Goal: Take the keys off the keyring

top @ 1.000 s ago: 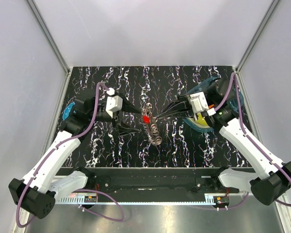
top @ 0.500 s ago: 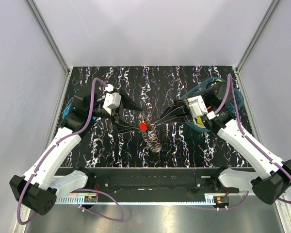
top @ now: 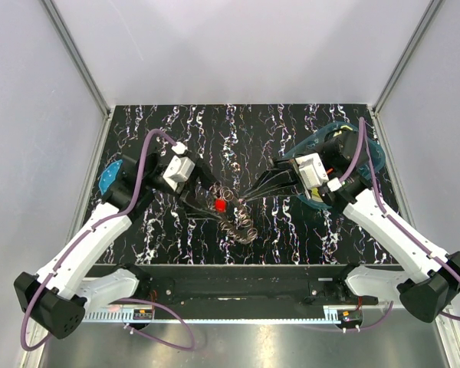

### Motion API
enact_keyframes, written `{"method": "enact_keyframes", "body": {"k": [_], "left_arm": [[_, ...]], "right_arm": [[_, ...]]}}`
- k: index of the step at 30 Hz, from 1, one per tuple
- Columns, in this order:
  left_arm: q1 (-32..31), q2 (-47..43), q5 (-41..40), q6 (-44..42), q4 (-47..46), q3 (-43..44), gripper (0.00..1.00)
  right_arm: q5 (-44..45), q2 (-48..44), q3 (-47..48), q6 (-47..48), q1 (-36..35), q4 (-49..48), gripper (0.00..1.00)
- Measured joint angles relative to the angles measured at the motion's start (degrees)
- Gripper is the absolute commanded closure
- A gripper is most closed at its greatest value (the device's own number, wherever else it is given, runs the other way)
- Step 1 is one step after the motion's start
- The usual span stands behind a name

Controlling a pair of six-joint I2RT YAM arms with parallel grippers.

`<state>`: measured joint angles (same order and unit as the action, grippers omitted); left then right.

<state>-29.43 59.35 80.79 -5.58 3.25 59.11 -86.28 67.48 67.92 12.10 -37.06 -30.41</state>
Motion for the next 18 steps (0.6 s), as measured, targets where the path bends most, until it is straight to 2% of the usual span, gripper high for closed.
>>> {"method": "enact_keyframes", "body": {"k": [1,2,7,10,14,15,18], "left_arm": [[-0.2,0.1,0.4,0.1,0.0,0.0,0.7],[-0.2,0.3,0.8,0.3,0.0,0.0,1.0],[0.1,0.3,3.2,1.0,-0.3,-0.2,1.0],[-0.1,-0.5,2.6,0.9,0.2,-0.7,1.0],[-0.1,-1.1,0.4,-0.5,3.3,-1.3,1.0],[-0.2,-1.3,-0.7,-1.0,4.6,-1.5,1.0],[-0.5,-1.9,-4.9,-3.1,8.4,-1.6,1.0]], "right_arm": [[0.0,0.0,0.0,0.0,0.0,0.0,1.0],[-0.1,0.0,0.0,0.0,0.0,0.0,1.0],[-1.7,-0.7,-0.1,-1.1,0.4,-0.6,1.0],[-1.5,-1.5,-2.0,-1.6,0.3,-2.1,0.83],[1.4,-2.8,-5.7,0.0,0.5,-2.4,0.67],[4.1,-3.5,-6.8,1.9,0.6,-1.1,0.62],[12.1,-6.4,-9.7,6.0,0.9,3.5,0.54]]}}
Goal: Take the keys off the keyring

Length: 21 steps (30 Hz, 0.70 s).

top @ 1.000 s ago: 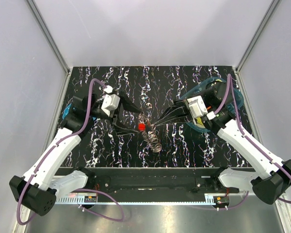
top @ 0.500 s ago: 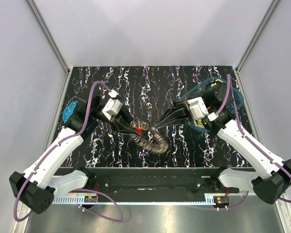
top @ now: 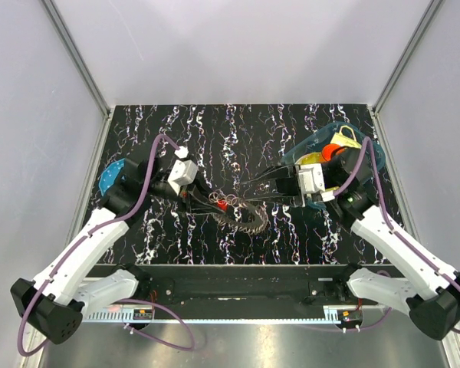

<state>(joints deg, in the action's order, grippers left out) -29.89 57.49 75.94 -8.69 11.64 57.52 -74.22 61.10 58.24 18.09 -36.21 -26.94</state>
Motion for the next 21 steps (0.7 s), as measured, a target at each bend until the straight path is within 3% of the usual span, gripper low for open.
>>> {"method": "enact_keyframes", "body": {"k": [4,8,12,17,21], "left_arm": [[-0.2,-2.5,-7.6,-0.3,-0.1,-1.7,1.0],[-0.2,-3.9,-18.9,0.3,-1.1,-3.6,1.0],[0.0,-3.9,-24.9,1.0,-0.6,-3.8,1.0],[0.0,-5.8,-30.6,1.7,-0.9,-5.5,1.0],[-0.1,-7.9,-33.8,1.7,-0.8,-7.6,1.0]], "right_arm": [[11.7,-5.0,-3.8,0.9,0.1,3.7,0.53],[22.8,-9.4,-4.8,-2.9,-0.2,9.0,0.57],[32.5,-11.1,-4.8,-7.7,-0.3,12.6,0.57],[38.8,-8.0,-4.7,-9.1,-0.7,18.6,0.49],[42.2,-5.6,-4.7,-8.3,-2.7,22.1,0.55]]}}
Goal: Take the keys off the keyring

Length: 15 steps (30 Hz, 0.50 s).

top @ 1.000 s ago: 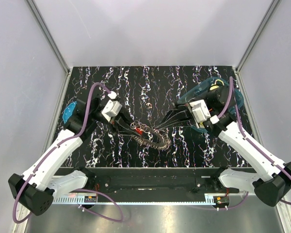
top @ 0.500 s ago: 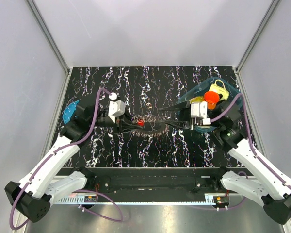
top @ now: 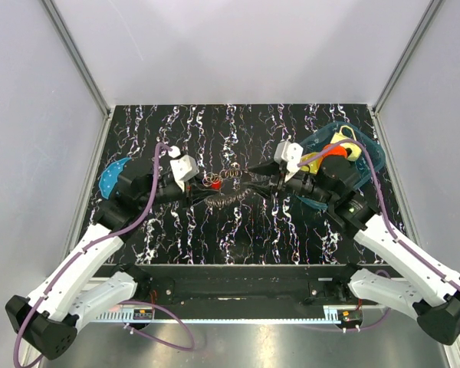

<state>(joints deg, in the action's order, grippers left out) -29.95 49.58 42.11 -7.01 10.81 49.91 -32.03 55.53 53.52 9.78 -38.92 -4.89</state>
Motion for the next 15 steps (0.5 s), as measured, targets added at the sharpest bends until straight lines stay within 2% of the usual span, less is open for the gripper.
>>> {"method": "enact_keyframes", "body": {"k": [3,6,9,13,15], "left_arm": [[-0.2,-0.5,-2.1,0.0,0.0,-0.9,1.0],[-0.3,-0.5,-3.2,0.0,0.0,-0.9,1.0],[-0.4,-0.5,-3.5,0.0,-0.1,-0.9,1.0],[-0.5,-0.5,-3.4,0.0,0.0,-0.9,1.0],[-0.7,-0.5,-3.2,0.0,0.2,-0.9,1.0]], "right_arm": [[2.9,0.1,0.0,1.6,-3.6,0.5,0.58],[6.1,0.1,0.0,2.3,-6.4,0.2,0.55],[9.1,-0.2,-1.1,4.6,-8.1,-2.4,0.5],[11.1,-0.6,-3.6,9.4,-8.5,-4.3,0.37],[11.6,-0.3,-3.7,12.2,-8.5,-4.0,0.33]]}}
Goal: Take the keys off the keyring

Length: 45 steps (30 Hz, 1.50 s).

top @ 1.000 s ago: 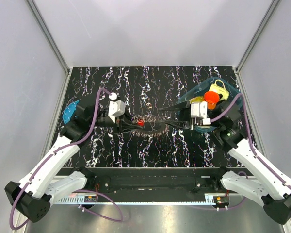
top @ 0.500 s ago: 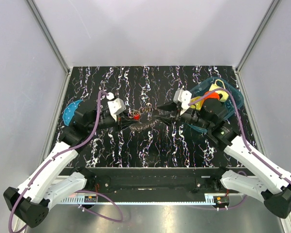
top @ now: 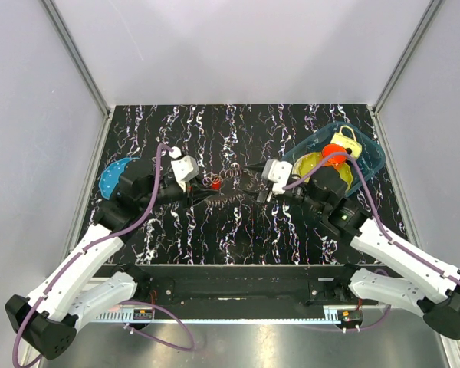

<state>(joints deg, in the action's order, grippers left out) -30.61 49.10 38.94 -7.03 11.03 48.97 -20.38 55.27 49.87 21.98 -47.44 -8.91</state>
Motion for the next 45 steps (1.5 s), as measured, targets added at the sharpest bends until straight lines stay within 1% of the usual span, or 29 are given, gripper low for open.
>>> {"method": "enact_keyframes", "body": {"k": [2,6,7,8,9,11,12,13,15,17,20,21,23,24,27,30,31,34,39,45], "left_arm": [[-0.1,0.0,0.6,-0.3,0.2,0.0,1.0],[-0.1,0.0,2.3,-2.1,1.2,0.0,1.0],[-0.1,0.0,2.6,-2.5,1.4,-0.1,1.0],[-0.1,-0.2,2.9,-3.1,1.5,-0.4,1.0],[-0.1,-0.4,3.2,-3.8,1.8,-0.8,1.0],[-0.1,-1.0,3.7,-5.0,2.5,-1.4,1.0],[-0.1,-1.2,3.9,-5.6,2.7,-1.7,1.0],[-0.1,-1.5,4.0,-6.1,3.0,-1.9,1.0],[-0.1,-1.8,4.1,-6.8,3.5,-1.9,1.0],[-0.1,-2.4,4.0,-7.3,4.0,-2.2,1.0],[-0.3,-3.1,3.8,-7.6,5.7,-2.1,0.78],[-0.3,-3.3,3.7,-7.9,6.8,-1.7,0.67],[-0.3,-3.1,3.7,-8.6,9.0,-0.1,0.6],[-0.3,-3.0,3.7,-9.0,9.6,0.8,0.55],[-0.3,-2.9,3.2,-9.4,9.9,2.8,0.5],[-0.3,-3.3,2.6,-9.4,9.9,2.9,0.44],[-0.3,-3.5,2.6,-9.2,9.5,2.6,0.39],[-0.3,-4.2,2.5,-8.6,8.6,1.2,0.33],[-0.3,-4.2,2.4,-7.0,6.8,0.7,0.28],[-0.3,-3.1,0.9,-5.4,2.1,0.7,0.29]], "right_arm": [[-0.3,0.4,0.5,3.6,0.0,1.6,0.3],[-1.0,3.5,3.8,8.2,0.0,6.3,0.3],[-1.7,4.7,5.2,8.6,0.0,8.2,0.31],[-2.5,6.0,6.9,8.9,-0.1,9.9,0.35],[-3.4,7.3,8.6,8.9,-0.1,11.8,0.41],[-5.3,9.0,11.2,9.0,-0.1,14.5,0.64],[-6.2,9.4,11.9,9.1,-0.1,15.5,0.86],[-7.3,9.5,12.4,8.7,-0.1,16.6,0.92],[-8.8,9.4,12.7,8.9,-0.1,18.0,1.0],[-9.7,9.4,12.8,8.7,-0.1,18.7,1.0],[-11.1,9.4,12.9,8.7,-0.1,19.5,1.0],[-11.7,9.4,12.9,8.7,0.0,19.8,1.0],[-13.7,9.4,13.2,8.4,0.7,20.5,1.0],[-15.1,9.5,13.5,8.2,1.3,21.1,1.0],[-20.7,9.6,14.5,7.0,5.0,22.3,1.0],[-24.5,9.2,15.1,6.2,8.6,22.2,1.0],[-25.3,8.9,15.1,6.0,9.3,22.0,1.0],[-27.0,7.5,15.1,5.1,10.2,21.5,1.0],[-28.9,5.9,15.2,2.1,11.5,18.3,1.0],[-31.8,5.4,15.2,-1.7,11.7,13.8,1.0]]}}
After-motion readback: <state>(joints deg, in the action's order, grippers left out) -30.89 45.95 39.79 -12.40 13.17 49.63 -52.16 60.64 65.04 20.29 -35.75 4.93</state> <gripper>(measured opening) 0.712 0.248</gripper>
